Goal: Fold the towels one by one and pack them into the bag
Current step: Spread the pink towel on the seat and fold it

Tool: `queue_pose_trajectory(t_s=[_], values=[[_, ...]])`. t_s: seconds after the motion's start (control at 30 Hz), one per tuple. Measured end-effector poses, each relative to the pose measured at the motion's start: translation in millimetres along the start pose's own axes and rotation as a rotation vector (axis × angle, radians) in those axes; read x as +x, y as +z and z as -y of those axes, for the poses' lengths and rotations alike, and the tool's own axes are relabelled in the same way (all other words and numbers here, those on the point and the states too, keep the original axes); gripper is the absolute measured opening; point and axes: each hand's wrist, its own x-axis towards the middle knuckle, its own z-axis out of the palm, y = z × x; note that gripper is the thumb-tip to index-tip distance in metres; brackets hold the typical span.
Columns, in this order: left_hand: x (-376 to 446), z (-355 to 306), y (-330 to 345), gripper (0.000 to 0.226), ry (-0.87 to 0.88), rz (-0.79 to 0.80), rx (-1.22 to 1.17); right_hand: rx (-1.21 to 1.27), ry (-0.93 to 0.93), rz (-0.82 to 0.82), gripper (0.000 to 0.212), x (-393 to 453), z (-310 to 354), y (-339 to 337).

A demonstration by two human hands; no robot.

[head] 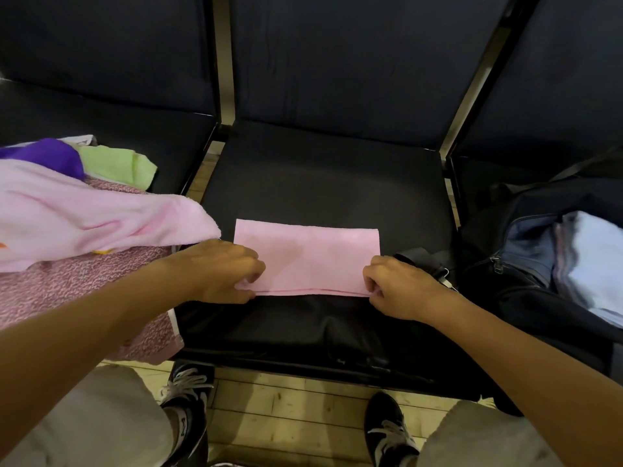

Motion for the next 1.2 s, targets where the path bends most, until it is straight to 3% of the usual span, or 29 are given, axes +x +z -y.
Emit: queue_pose_trajectory(t_s=[0.2, 0.4, 0.77, 1.0, 1.2], values=[[16, -14, 16, 0.017, 0.034, -0.04, -0.327, 0.094, -0.119, -0.028, 0.013, 6, 12, 6], [25, -10, 23, 0.019, -0.03, 0.017, -0.542, 0.152, -0.087, 0.062, 0.028, 8, 9, 8], [20, -14, 19, 0.021, 0.03, 0.02, -0.442, 0.16, -0.093, 0.1, 0.026, 8, 5, 7], [16, -15, 9, 0.026, 0.064, -0.108, -0.371, 0.147, -0.106, 0.081, 0.023, 8, 4, 4], [17, -21, 14, 0.023, 0.083, 0.003, -0.357, 0.142, -0.102, 0.11, 0.023, 10, 2, 6]])
